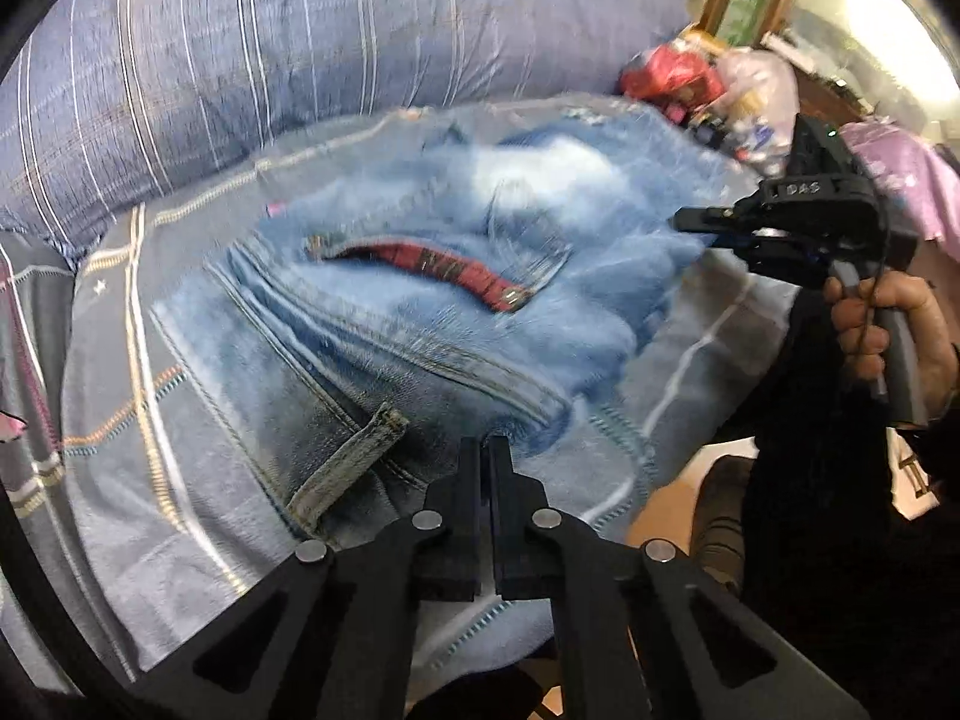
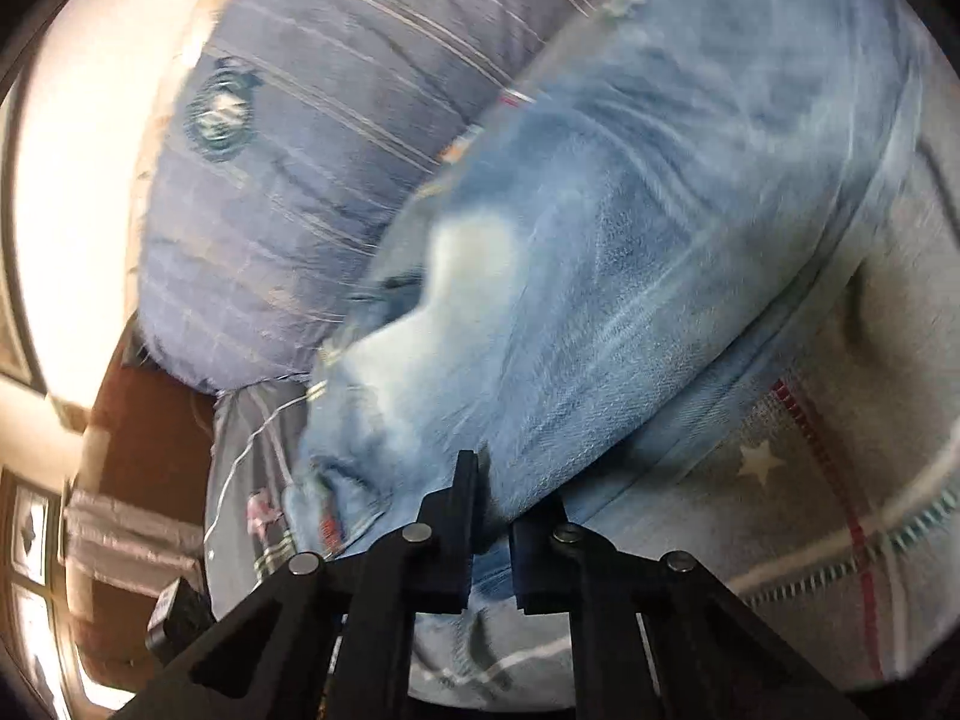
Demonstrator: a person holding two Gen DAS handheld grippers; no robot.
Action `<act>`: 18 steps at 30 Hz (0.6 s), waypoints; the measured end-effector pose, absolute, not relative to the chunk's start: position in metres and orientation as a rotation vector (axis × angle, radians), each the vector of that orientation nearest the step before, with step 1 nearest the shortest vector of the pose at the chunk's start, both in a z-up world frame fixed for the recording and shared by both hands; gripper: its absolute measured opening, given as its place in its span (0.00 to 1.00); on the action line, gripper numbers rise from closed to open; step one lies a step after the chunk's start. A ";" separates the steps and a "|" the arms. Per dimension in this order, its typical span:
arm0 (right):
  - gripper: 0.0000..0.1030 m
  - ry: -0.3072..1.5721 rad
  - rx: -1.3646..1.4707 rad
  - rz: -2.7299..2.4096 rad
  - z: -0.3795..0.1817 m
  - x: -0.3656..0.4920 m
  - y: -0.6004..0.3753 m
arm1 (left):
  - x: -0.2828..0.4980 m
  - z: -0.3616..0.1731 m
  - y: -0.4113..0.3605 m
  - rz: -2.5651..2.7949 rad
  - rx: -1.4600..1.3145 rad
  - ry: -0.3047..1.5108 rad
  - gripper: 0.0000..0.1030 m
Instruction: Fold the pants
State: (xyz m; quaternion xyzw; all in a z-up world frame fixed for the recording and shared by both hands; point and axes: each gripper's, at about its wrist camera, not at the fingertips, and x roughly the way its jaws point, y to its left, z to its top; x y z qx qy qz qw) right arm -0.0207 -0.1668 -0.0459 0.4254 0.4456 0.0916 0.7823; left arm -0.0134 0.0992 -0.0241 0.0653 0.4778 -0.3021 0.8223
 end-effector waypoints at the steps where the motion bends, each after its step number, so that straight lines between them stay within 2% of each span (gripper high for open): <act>1: 0.09 0.952 0.888 0.200 -0.037 -0.029 -0.167 | -0.016 -0.021 0.102 -0.653 0.131 1.017 0.02; 3: 0.09 0.969 0.869 0.195 -0.038 -0.031 -0.164 | -0.017 -0.029 0.106 -0.648 0.128 1.043 0.01; 8: 0.12 1.114 0.898 0.134 -0.092 -0.027 -0.160 | -0.011 -0.074 0.115 -0.581 0.104 1.197 0.00; 12: 0.19 1.082 0.810 0.101 -0.069 -0.033 -0.162 | -0.023 -0.041 0.120 -0.610 0.071 1.116 0.00; 15: 0.35 1.043 0.715 0.072 -0.044 -0.035 -0.169 | -0.025 0.001 0.122 -0.665 0.032 1.020 0.00; 16: 0.52 1.019 0.673 0.056 -0.034 -0.033 -0.171 | -0.025 0.017 0.121 -0.689 0.021 0.976 0.00; 17: 0.64 1.004 0.652 0.048 -0.031 -0.033 -0.171 | -0.023 0.026 0.121 -0.701 0.009 0.945 0.01; 18: 0.64 0.977 0.629 0.038 -0.024 -0.030 -0.168 | -0.020 0.034 0.122 -0.714 -0.011 0.918 0.01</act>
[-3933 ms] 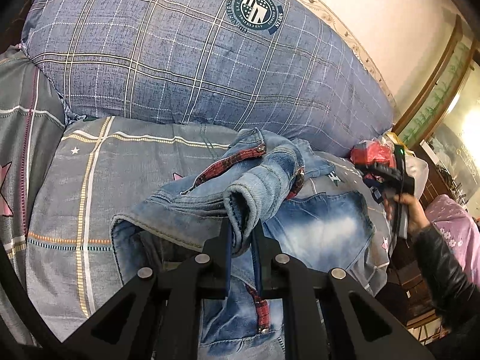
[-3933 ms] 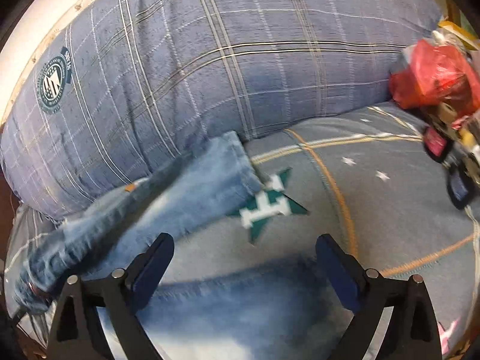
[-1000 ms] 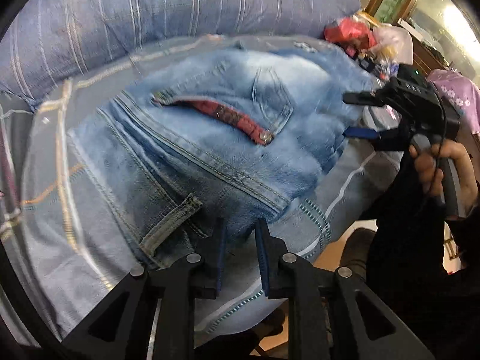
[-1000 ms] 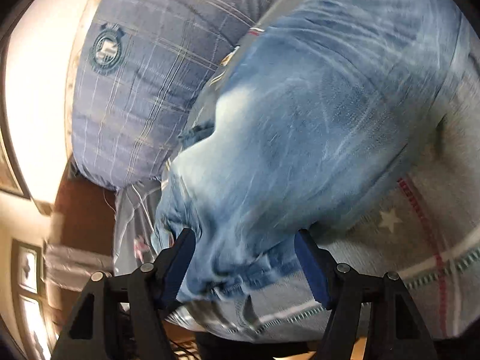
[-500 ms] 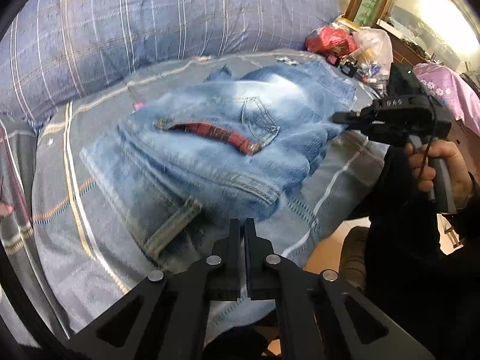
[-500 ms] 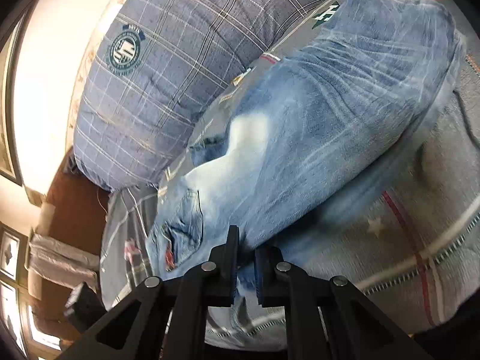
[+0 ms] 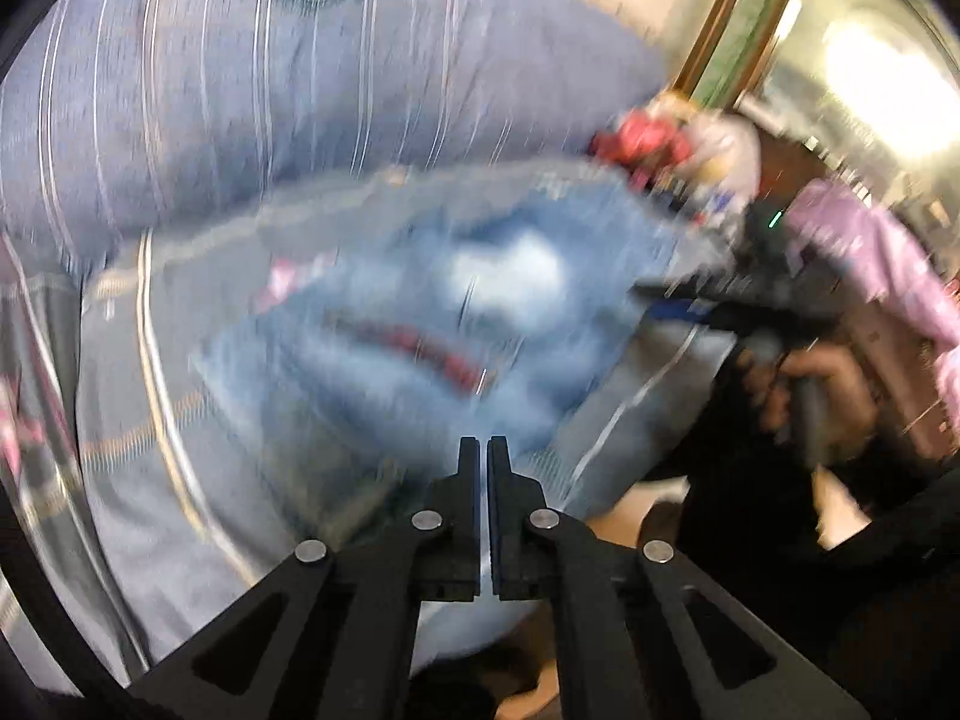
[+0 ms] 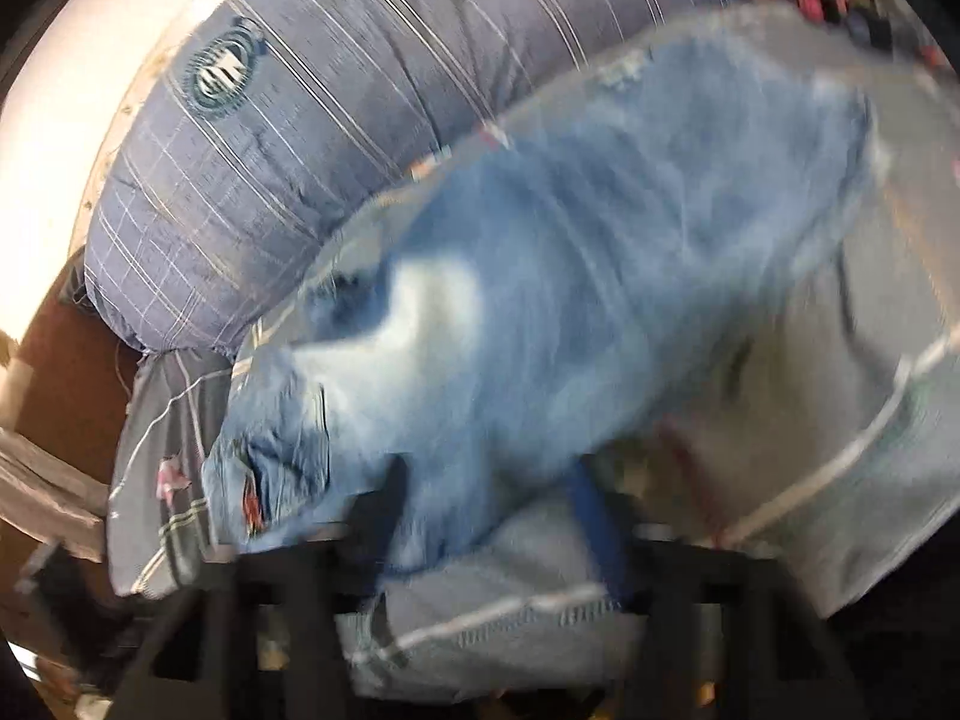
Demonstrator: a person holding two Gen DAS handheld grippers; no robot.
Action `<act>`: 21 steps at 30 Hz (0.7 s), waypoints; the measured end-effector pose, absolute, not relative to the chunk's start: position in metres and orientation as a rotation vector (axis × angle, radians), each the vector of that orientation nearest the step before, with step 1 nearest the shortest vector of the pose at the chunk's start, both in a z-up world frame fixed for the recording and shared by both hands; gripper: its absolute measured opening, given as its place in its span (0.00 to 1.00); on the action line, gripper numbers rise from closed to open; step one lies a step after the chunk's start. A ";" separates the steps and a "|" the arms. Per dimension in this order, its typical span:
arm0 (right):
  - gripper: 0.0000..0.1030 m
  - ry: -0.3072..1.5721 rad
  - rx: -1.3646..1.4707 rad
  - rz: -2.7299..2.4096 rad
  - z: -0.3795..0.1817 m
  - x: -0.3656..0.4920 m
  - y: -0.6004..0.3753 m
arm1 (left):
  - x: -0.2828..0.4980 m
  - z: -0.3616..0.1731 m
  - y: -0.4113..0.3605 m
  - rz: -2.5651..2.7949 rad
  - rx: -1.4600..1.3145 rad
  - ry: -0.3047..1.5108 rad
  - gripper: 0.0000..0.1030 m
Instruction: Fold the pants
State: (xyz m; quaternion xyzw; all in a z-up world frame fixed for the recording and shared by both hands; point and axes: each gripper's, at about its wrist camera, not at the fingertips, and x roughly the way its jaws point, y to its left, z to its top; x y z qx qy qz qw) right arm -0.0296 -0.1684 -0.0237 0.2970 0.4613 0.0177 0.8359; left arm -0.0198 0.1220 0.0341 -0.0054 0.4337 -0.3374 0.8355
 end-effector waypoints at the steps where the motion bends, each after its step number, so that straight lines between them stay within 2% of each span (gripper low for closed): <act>1: 0.64 0.952 0.607 0.040 -0.015 -0.025 -0.166 | -0.014 0.039 0.120 -0.726 -0.034 0.902 0.01; 3: 0.64 0.920 0.610 0.080 -0.007 -0.021 -0.160 | 0.003 0.039 0.116 -0.709 -0.046 0.904 0.01; 6: 0.64 0.915 0.606 0.171 -0.009 -0.009 -0.134 | 0.024 0.009 0.101 -0.676 -0.056 0.978 0.01; 12: 0.64 1.097 0.526 0.239 -0.060 -0.001 -0.098 | 0.026 -0.075 0.100 -0.588 -0.038 1.191 0.01; 16: 0.63 1.104 0.515 0.278 -0.054 -0.002 -0.104 | 0.021 -0.069 0.121 -0.597 -0.165 1.182 0.01; 21: 0.63 1.016 0.489 0.290 -0.022 0.016 -0.123 | 0.024 -0.026 0.118 -0.583 -0.112 1.059 0.01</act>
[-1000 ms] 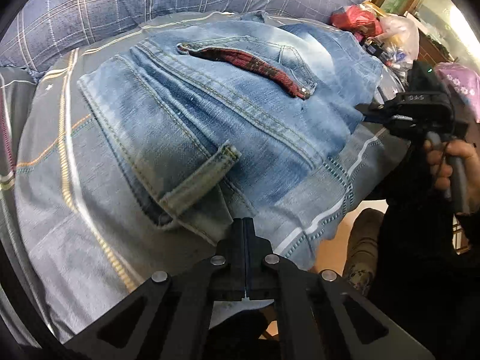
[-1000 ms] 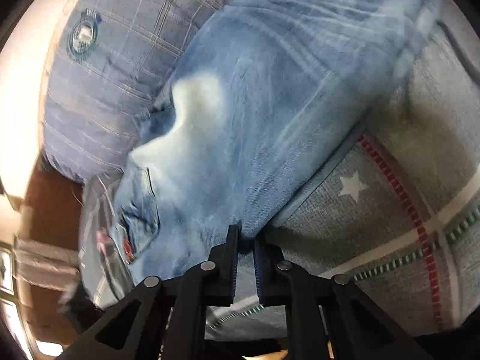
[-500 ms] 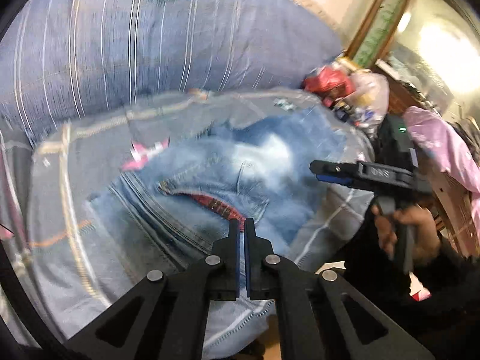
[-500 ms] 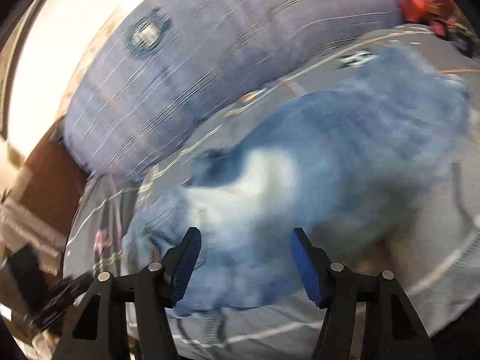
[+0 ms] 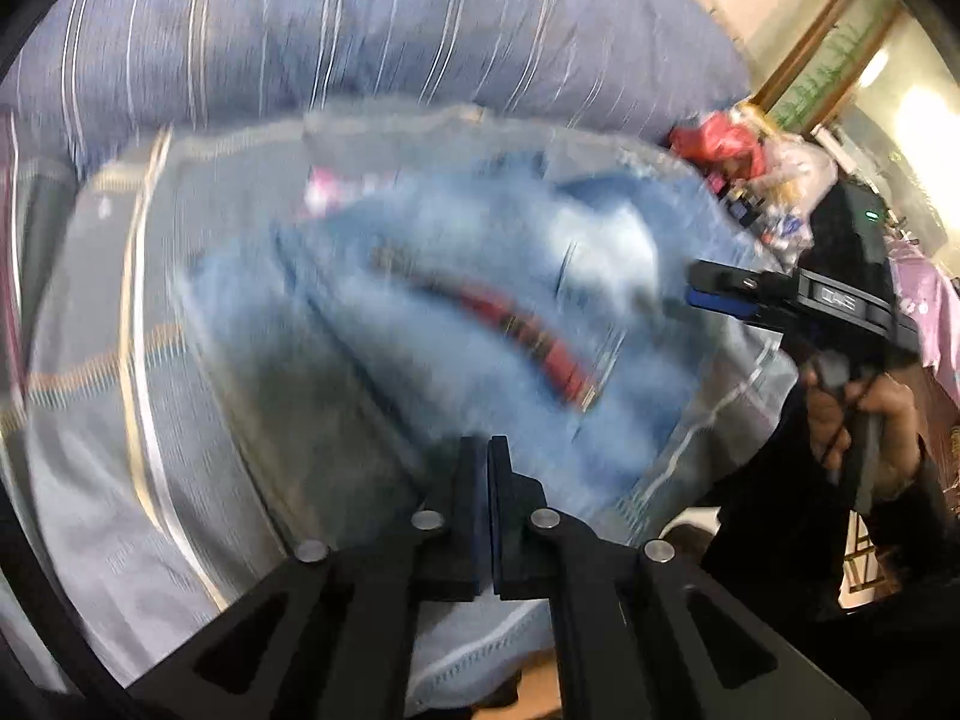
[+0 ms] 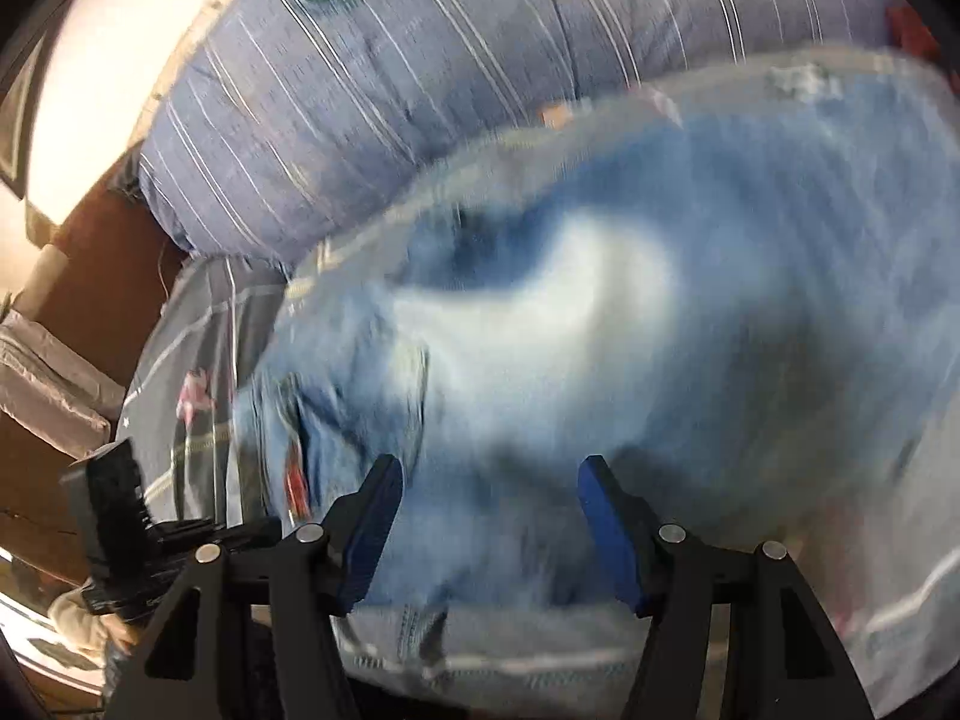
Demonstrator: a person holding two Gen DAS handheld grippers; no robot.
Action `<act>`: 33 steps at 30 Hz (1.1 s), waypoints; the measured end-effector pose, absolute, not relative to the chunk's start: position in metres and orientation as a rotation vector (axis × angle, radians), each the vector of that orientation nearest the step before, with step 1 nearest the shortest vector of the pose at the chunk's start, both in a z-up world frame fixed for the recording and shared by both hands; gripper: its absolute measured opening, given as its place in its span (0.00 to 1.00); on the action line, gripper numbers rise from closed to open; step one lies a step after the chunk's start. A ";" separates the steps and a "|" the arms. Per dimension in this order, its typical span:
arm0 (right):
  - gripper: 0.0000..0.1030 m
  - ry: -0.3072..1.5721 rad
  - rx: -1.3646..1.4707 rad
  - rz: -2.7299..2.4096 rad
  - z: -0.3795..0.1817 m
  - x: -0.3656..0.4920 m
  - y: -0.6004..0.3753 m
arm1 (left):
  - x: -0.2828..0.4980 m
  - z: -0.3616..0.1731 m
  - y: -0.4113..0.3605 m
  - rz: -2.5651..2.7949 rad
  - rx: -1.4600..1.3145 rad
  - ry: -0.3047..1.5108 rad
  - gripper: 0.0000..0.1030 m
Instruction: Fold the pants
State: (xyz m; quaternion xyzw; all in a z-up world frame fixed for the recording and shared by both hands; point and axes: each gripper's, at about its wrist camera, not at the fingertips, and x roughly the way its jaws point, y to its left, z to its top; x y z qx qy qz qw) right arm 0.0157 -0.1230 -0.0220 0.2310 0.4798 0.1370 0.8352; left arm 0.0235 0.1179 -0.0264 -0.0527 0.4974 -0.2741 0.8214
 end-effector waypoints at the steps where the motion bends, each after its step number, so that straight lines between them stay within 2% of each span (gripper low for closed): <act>1: 0.63 0.985 0.489 0.291 -0.013 0.024 -0.130 | 0.026 -0.022 0.116 -0.587 -0.112 1.045 0.01; 6: 0.63 0.916 0.427 0.324 0.011 0.077 -0.131 | 0.065 -0.037 0.109 -0.555 -0.139 1.066 0.01; 9: 0.63 0.949 0.385 0.348 0.005 0.114 -0.112 | 0.070 -0.066 0.122 -0.540 -0.212 1.129 0.01; 14: 0.61 1.014 0.315 0.442 -0.012 0.154 -0.076 | 0.064 -0.072 0.133 -0.549 -0.267 1.143 0.02; 15: 0.58 1.028 0.296 0.453 -0.016 0.157 -0.070 | 0.063 -0.071 0.133 -0.546 -0.257 1.141 0.02; 17: 0.17 1.081 0.225 0.445 -0.028 0.170 -0.050 | 0.060 -0.069 0.129 -0.533 -0.222 1.134 0.02; 20: 0.10 1.053 0.141 0.388 -0.027 0.178 -0.044 | 0.058 -0.066 0.120 -0.522 -0.177 1.122 0.02; 22: 0.07 1.018 0.180 0.343 -0.023 0.184 -0.054 | 0.058 -0.066 0.119 -0.520 -0.178 1.119 0.02; 27: 0.07 1.026 0.211 0.322 -0.033 0.187 -0.059 | 0.053 -0.060 0.121 -0.511 -0.173 1.117 0.02; 30: 0.12 0.970 0.242 0.290 -0.018 0.169 -0.071 | 0.045 -0.043 0.118 -0.495 -0.100 1.081 0.02; 31: 0.15 0.936 0.235 0.270 -0.007 0.156 -0.079 | 0.043 -0.035 0.116 -0.494 -0.076 1.062 0.02; 33: 0.29 0.909 0.242 0.267 0.004 0.140 -0.090 | 0.040 -0.018 0.113 -0.502 -0.052 1.024 0.02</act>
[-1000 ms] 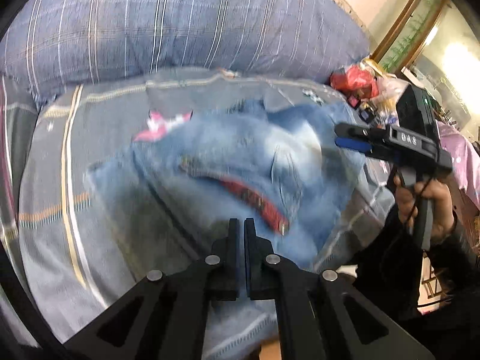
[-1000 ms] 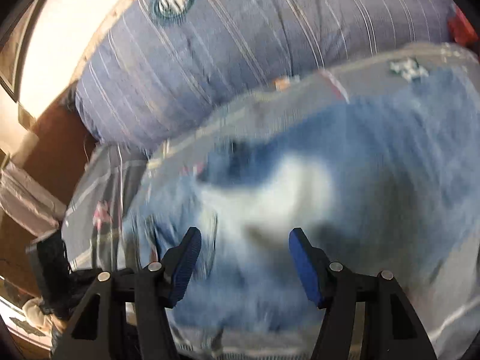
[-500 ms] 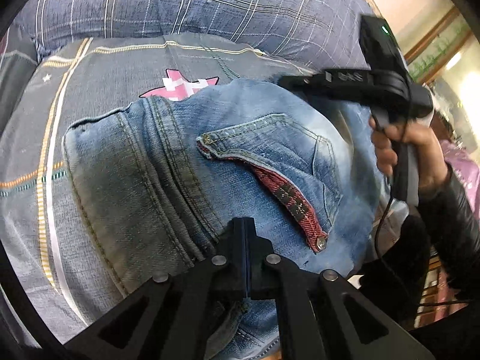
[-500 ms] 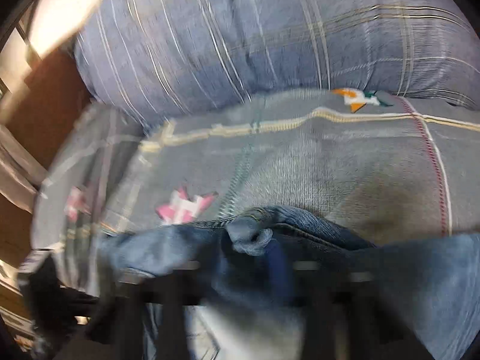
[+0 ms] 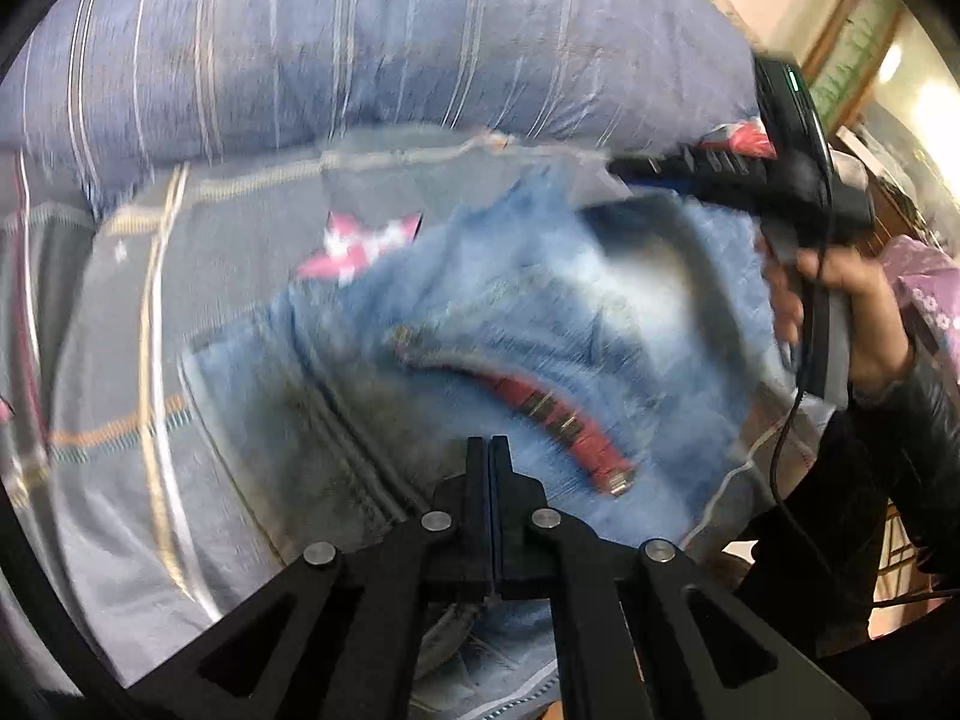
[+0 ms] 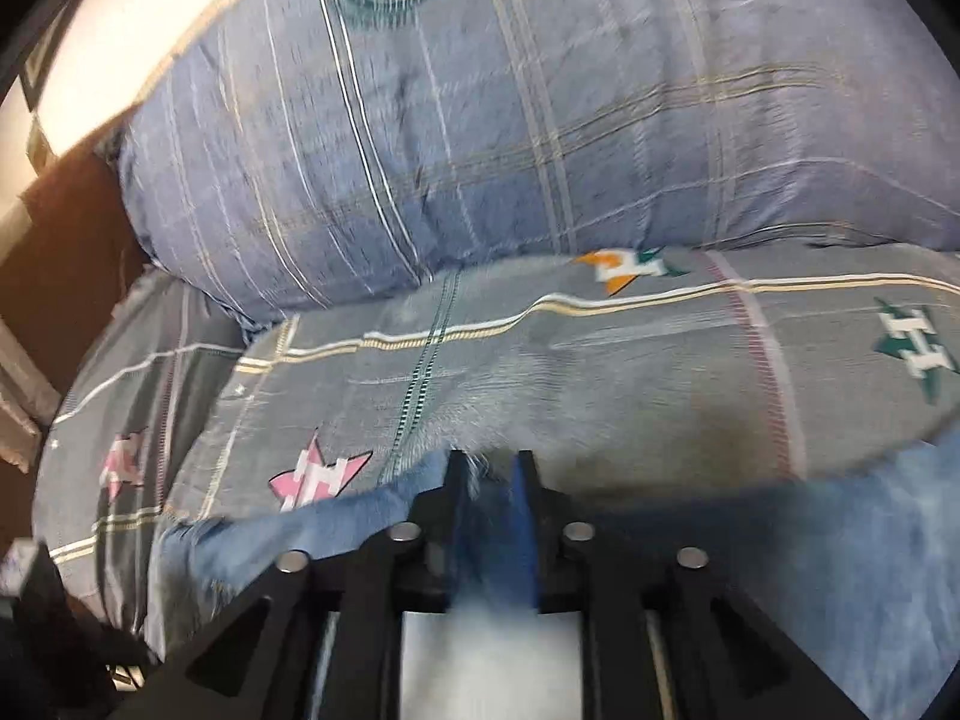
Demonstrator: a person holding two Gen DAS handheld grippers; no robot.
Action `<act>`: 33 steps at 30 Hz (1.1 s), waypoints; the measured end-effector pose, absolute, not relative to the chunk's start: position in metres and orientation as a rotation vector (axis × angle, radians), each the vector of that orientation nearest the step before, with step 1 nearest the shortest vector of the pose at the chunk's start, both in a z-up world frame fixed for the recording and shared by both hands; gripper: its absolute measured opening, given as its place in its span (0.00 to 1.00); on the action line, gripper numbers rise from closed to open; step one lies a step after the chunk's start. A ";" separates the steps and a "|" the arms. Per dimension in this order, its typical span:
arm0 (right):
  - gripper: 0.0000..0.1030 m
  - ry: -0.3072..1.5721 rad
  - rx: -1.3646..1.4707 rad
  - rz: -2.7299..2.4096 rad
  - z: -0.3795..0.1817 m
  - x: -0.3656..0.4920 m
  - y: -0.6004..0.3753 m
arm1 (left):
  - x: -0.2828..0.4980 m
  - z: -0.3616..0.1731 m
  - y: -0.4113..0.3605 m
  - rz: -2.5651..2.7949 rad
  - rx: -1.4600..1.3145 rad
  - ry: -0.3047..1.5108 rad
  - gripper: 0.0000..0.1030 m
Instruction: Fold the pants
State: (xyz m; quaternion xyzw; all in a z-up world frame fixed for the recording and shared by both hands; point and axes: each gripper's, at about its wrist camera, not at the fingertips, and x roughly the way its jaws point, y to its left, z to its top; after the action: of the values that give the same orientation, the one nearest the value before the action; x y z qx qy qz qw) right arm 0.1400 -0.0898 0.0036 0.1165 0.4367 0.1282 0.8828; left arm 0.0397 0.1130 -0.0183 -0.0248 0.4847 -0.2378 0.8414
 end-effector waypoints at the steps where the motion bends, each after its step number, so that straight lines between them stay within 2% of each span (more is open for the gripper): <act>1: 0.51 0.901 0.250 0.252 0.009 0.127 -0.103 | 0.039 -0.010 0.110 -0.506 -0.045 1.008 0.02; 2: 0.70 0.896 0.259 0.235 0.011 0.117 -0.113 | 0.037 -0.001 0.105 -0.512 -0.034 0.989 0.02; 7: 0.71 0.895 0.373 0.058 0.020 0.058 -0.220 | 0.035 0.019 0.067 -0.601 0.010 0.955 0.02; 12: 0.71 0.873 0.607 -0.151 0.015 0.005 -0.341 | 0.049 0.004 0.010 -0.679 0.006 1.019 0.02; 16: 0.69 0.865 0.823 -0.184 -0.013 -0.024 -0.403 | 0.061 -0.013 -0.038 -0.746 0.006 1.073 0.02; 22: 0.55 0.865 0.959 -0.143 -0.054 -0.015 -0.418 | 0.071 -0.041 -0.091 -0.775 0.062 1.161 0.02; 24: 0.38 0.870 0.924 -0.153 -0.059 -0.008 -0.416 | 0.070 -0.053 -0.099 -0.757 0.096 1.197 0.02; 25: 0.14 0.881 0.883 -0.179 -0.057 -0.007 -0.414 | 0.069 -0.060 -0.101 -0.742 0.118 1.217 0.02; 26: 0.09 0.864 0.854 -0.176 -0.052 -0.010 -0.413 | 0.067 -0.064 -0.101 -0.736 0.127 1.225 0.01; 30: 0.09 0.793 0.732 -0.184 -0.022 -0.029 -0.402 | 0.067 -0.068 -0.093 -0.753 0.071 1.244 0.01; 33: 0.09 0.869 0.773 -0.185 -0.042 -0.027 -0.409 | 0.069 -0.069 -0.093 -0.755 0.064 1.260 0.01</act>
State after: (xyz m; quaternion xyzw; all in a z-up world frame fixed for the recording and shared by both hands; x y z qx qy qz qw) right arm -0.0272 -0.4086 -0.0423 0.3647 0.4097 -0.0874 0.8316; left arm 0.0692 -0.0927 -0.0690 0.0293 0.5747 -0.3444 0.7418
